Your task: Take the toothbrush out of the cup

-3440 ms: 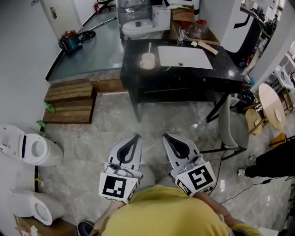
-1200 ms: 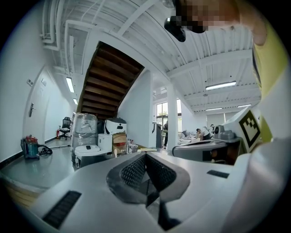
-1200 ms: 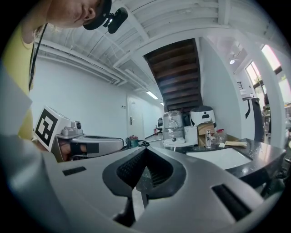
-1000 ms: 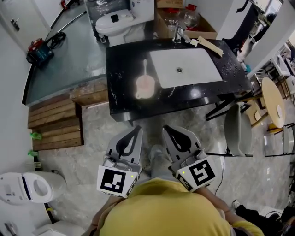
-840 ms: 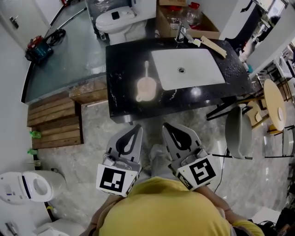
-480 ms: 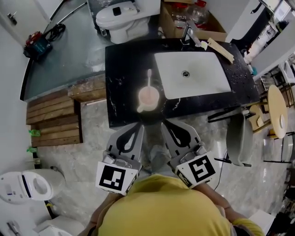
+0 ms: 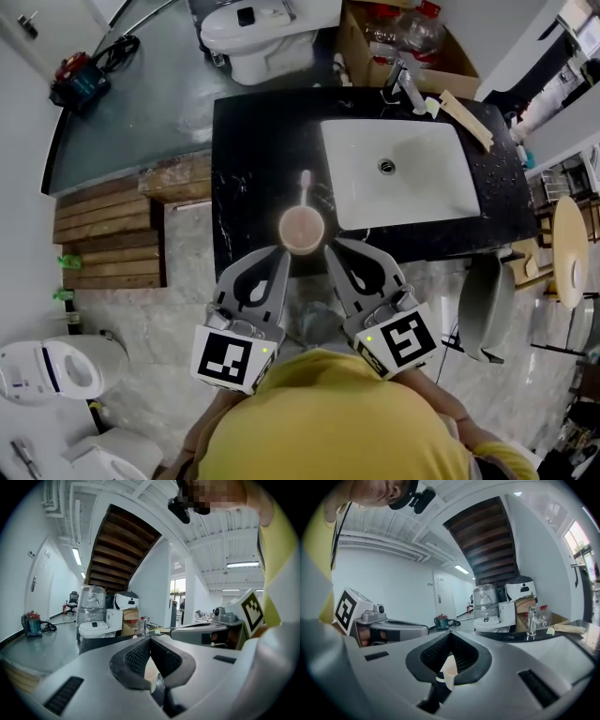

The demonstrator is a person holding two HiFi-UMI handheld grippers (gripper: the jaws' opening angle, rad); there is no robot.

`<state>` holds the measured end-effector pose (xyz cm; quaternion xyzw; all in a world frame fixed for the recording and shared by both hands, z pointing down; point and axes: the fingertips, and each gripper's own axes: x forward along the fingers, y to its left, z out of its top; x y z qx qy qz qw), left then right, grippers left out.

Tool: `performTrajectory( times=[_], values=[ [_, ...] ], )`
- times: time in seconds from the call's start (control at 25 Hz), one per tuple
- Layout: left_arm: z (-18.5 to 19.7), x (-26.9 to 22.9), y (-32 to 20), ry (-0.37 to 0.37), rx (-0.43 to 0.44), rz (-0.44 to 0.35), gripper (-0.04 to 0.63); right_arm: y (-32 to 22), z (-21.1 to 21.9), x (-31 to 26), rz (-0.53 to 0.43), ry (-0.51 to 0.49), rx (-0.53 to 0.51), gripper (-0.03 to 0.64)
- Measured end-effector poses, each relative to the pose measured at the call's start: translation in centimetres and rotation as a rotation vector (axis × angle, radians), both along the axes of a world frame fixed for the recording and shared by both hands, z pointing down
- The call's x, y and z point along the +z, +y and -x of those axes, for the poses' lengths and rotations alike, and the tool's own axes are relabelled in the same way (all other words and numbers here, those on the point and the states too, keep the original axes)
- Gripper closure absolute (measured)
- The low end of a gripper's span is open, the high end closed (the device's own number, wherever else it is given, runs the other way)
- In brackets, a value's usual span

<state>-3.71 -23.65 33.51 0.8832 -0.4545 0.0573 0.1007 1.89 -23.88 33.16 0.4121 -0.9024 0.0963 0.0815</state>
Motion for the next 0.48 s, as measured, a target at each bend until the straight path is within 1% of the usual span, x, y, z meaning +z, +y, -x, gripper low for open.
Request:
performTrajectory(
  times=[0.2,0.48],
  values=[
    [0.0,0.3,-1.5,-0.009,-0.044,0.004,0.584,-1.7,0.1,0.5,0.002,-0.011,-0.047,0.600],
    [0.3,0.5,-2.0,-0.015,-0.074,0.000,0.584,-2.4,0.2,0.6,-0.001,-0.019,-0.075,0.600]
  ],
)
